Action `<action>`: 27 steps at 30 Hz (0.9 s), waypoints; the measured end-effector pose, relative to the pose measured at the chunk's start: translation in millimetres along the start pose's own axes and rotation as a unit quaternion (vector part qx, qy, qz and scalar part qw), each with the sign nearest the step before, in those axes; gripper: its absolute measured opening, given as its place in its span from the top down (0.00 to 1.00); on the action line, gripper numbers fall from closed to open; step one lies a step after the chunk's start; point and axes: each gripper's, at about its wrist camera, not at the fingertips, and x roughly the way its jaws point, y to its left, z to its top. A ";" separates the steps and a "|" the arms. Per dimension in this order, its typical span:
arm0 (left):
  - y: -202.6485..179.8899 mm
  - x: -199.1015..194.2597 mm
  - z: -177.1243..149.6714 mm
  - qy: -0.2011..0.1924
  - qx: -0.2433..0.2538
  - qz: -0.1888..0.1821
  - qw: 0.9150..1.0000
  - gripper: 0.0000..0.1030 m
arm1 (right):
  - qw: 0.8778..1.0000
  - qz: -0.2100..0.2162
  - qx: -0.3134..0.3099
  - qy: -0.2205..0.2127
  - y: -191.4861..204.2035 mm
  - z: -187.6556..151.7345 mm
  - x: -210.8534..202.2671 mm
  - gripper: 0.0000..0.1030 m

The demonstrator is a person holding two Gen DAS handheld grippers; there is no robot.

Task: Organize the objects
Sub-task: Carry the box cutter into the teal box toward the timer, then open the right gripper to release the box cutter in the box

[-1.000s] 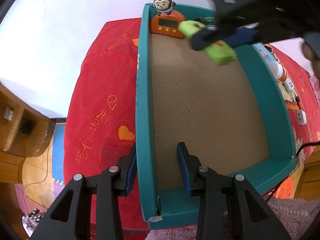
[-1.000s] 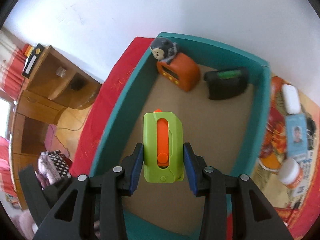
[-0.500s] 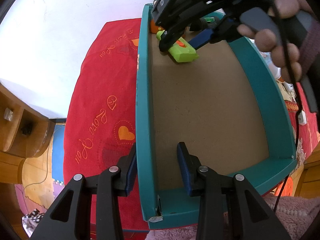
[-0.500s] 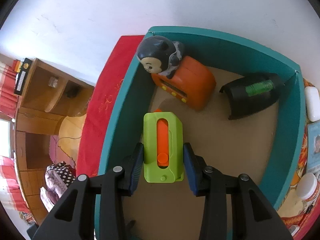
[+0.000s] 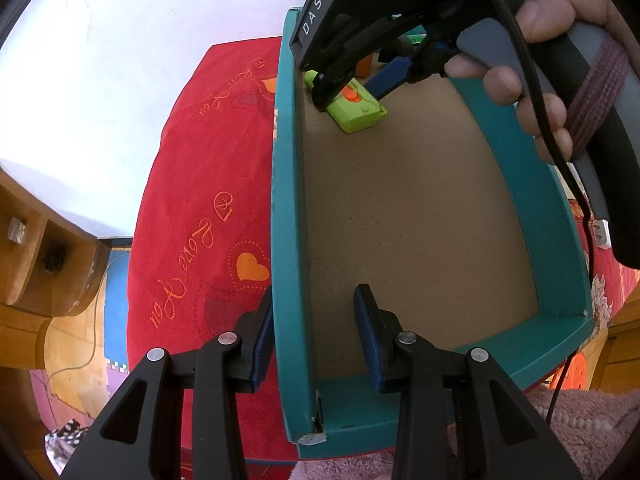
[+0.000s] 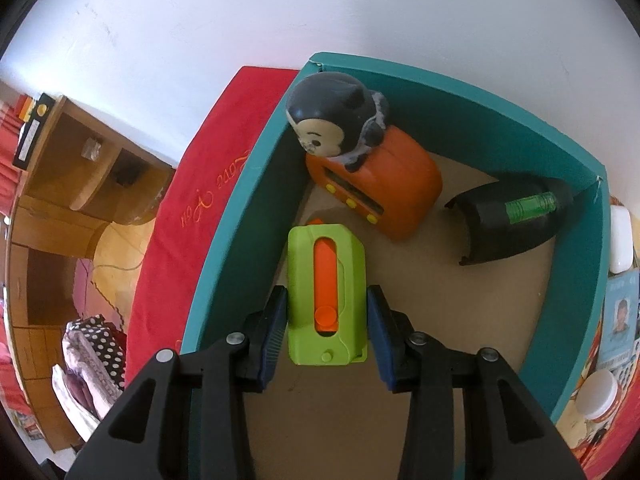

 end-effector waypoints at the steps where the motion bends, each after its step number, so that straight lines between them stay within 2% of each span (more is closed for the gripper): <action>1: -0.8 0.0 -0.4 0.000 0.000 0.000 1.000 0.64 | 1.000 0.001 0.000 0.000 0.0 0.3 0.1 0.62; 15: -0.2 0.2 -0.4 -0.001 0.000 -0.001 1.000 0.64 | 0.999 0.024 0.015 -0.016 -5.3 -5.4 -14.6 0.62; 27: 1.2 0.8 0.3 -0.001 0.000 -0.001 1.000 0.64 | 0.998 0.037 0.017 -0.058 -18.6 -40.7 -57.9 0.62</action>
